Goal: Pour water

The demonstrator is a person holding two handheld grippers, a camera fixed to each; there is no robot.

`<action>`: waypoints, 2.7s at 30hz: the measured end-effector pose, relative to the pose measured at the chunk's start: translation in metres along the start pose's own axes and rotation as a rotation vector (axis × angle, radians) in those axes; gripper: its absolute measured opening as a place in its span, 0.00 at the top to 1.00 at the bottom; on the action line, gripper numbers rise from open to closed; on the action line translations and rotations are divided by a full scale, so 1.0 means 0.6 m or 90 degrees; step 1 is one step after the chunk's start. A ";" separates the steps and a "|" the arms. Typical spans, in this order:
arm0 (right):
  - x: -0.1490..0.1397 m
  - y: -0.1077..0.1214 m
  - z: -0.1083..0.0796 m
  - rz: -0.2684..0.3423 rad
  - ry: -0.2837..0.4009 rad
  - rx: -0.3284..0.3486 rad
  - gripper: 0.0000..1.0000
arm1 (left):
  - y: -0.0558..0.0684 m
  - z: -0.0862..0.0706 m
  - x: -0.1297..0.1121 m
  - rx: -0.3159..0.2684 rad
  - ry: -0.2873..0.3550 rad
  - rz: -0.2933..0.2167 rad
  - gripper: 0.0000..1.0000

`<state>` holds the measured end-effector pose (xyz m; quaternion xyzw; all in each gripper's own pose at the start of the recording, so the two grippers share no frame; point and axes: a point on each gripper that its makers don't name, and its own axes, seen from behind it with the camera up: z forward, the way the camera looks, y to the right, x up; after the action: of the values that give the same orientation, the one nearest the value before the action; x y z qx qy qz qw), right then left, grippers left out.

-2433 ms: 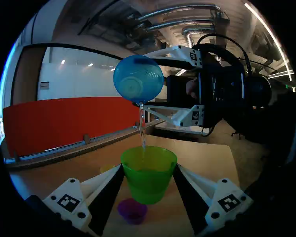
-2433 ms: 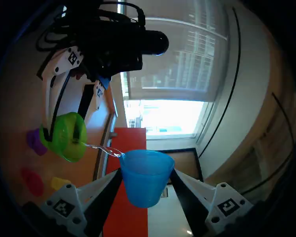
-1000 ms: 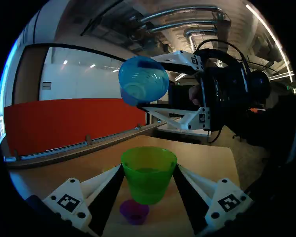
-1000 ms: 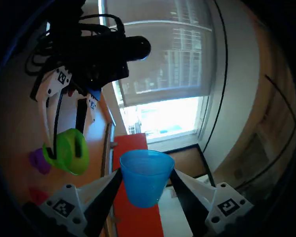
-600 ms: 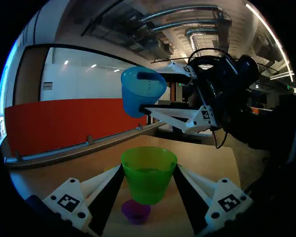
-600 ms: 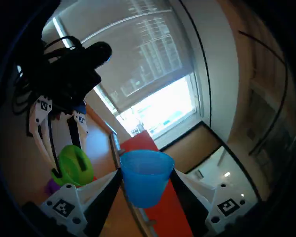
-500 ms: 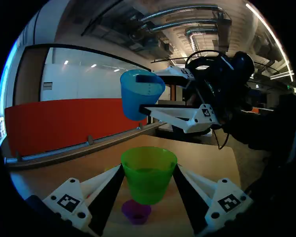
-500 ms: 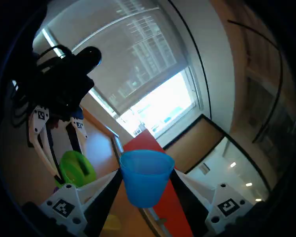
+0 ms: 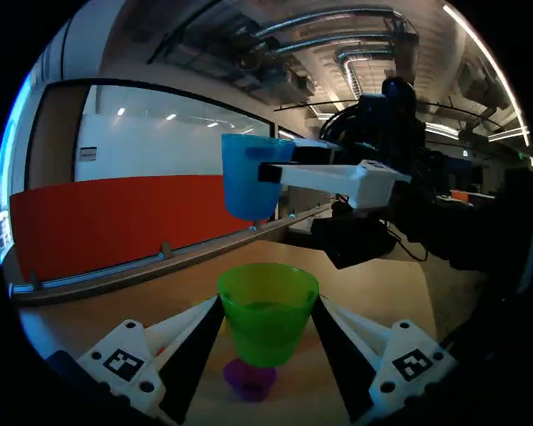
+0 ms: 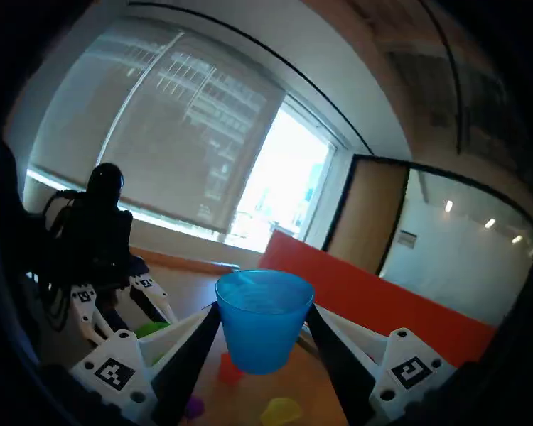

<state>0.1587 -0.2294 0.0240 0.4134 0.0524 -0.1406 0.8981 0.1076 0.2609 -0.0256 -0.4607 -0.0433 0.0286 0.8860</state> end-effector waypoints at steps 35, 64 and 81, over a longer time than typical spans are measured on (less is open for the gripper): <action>-0.119 -0.008 -0.055 0.159 -0.102 0.023 0.11 | -0.095 -0.042 -0.096 0.081 -0.104 0.007 0.15; -0.229 -0.038 -0.094 0.170 -0.175 0.055 0.11 | -0.147 -0.026 -0.261 0.082 -0.266 0.004 0.15; -0.288 -0.071 -0.110 0.172 -0.218 0.087 0.10 | -0.149 -0.022 -0.314 0.054 -0.342 0.013 0.15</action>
<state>-0.0175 -0.1692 -0.0137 0.4468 -0.1665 -0.0906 0.8743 -0.0777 0.1817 0.0304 -0.3994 -0.2704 0.1607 0.8611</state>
